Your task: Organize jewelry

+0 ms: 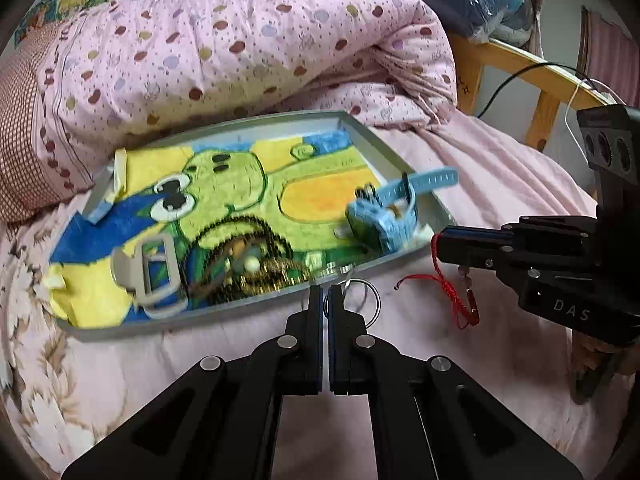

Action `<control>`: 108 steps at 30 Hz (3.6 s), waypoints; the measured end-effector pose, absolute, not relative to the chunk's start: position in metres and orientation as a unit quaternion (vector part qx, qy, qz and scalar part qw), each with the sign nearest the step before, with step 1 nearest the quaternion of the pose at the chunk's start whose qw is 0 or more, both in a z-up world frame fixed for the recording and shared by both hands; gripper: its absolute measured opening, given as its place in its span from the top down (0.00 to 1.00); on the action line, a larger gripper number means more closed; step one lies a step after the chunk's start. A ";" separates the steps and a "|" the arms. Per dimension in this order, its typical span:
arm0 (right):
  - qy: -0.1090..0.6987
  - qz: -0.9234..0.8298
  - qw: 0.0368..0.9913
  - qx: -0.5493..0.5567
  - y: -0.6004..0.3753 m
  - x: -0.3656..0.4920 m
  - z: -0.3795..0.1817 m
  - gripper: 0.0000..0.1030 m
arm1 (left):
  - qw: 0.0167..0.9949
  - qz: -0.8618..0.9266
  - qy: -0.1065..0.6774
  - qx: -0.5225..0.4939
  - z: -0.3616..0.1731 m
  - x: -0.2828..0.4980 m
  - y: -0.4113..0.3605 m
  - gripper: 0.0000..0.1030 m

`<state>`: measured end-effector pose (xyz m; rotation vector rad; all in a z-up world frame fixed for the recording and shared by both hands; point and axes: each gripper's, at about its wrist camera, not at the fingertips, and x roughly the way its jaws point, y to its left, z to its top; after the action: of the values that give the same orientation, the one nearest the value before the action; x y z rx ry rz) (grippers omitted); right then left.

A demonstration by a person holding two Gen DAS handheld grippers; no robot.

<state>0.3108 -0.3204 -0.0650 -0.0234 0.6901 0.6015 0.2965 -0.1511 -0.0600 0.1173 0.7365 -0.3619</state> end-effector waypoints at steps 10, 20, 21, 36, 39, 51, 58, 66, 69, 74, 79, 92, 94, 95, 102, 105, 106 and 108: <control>0.322 0.285 0.903 0.015 -0.317 0.338 -0.070 0.93 | 0.917 -0.154 0.365 0.052 -0.064 0.326 -0.150 0.99; 0.307 0.260 0.915 0.043 -0.320 0.366 -0.063 0.93 | 0.918 -0.128 0.375 0.032 -0.061 0.351 -0.140 0.99; 0.308 0.254 0.916 0.044 -0.321 0.368 -0.064 0.93 | 0.916 -0.124 0.380 0.031 -0.062 0.353 -0.140 0.99; 0.324 0.216 0.920 0.046 -0.331 0.382 -0.067 0.86 | 0.905 -0.111 0.410 -0.012 -0.069 0.364 -0.130 0.99; 0.326 0.215 0.920 0.043 -0.332 0.382 -0.065 0.76 | 0.905 -0.109 0.410 -0.020 -0.066 0.364 -0.128 0.98; 0.295 0.203 0.933 0.021 -0.331 0.371 -0.043 0.36 | 0.919 -0.093 0.379 -0.058 -0.042 0.351 -0.115 0.43; 0.265 0.201 0.942 0.041 -0.340 0.361 -0.027 0.22 | 0.929 -0.073 0.356 -0.070 -0.023 0.339 -0.103 0.30; 0.218 0.191 0.956 0.041 -0.341 0.329 -0.005 0.00 | 0.948 -0.059 0.307 -0.052 -0.002 0.306 -0.102 0.04; 0.208 0.179 0.961 0.043 -0.342 0.319 0.002 0.00 | 0.956 -0.057 0.284 -0.053 0.006 0.290 -0.102 0.04; 0.191 0.172 0.966 0.041 -0.343 0.300 0.011 0.00 | 0.960 -0.056 0.268 -0.049 0.018 0.274 -0.098 0.04; 0.169 0.165 0.971 0.027 -0.339 0.271 0.022 0.00 | 0.966 -0.051 0.248 -0.052 0.027 0.253 -0.091 0.03; 0.137 0.155 0.978 0.032 -0.326 0.198 0.037 0.00 | 0.972 -0.025 0.227 -0.049 0.035 0.178 -0.072 0.03; 0.135 0.155 0.978 0.034 -0.324 0.190 0.038 0.00 | 0.973 -0.023 0.223 -0.045 0.035 0.169 -0.070 0.03; 0.135 0.154 0.978 0.033 -0.323 0.185 0.038 0.00 | 0.974 -0.023 0.221 -0.043 0.037 0.163 -0.069 0.03; 0.133 0.152 0.979 0.037 -0.318 0.158 0.038 0.00 | 0.977 -0.023 0.205 -0.047 0.040 0.133 -0.059 0.03; 0.129 0.150 0.980 0.034 -0.316 0.149 0.039 0.00 | 0.978 -0.019 0.203 -0.048 0.040 0.123 -0.055 0.03; 0.127 0.149 0.980 0.035 -0.315 0.145 0.040 0.00 | 0.978 -0.019 0.201 -0.049 0.040 0.120 -0.054 0.03; 0.126 0.147 0.980 0.037 -0.314 0.138 0.040 0.00 | 0.979 -0.019 0.199 -0.048 0.040 0.115 -0.051 0.03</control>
<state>0.1377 -0.3142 0.0404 0.0749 0.2528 0.2968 0.1149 -0.0510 0.0402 -0.0969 0.3999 -0.0387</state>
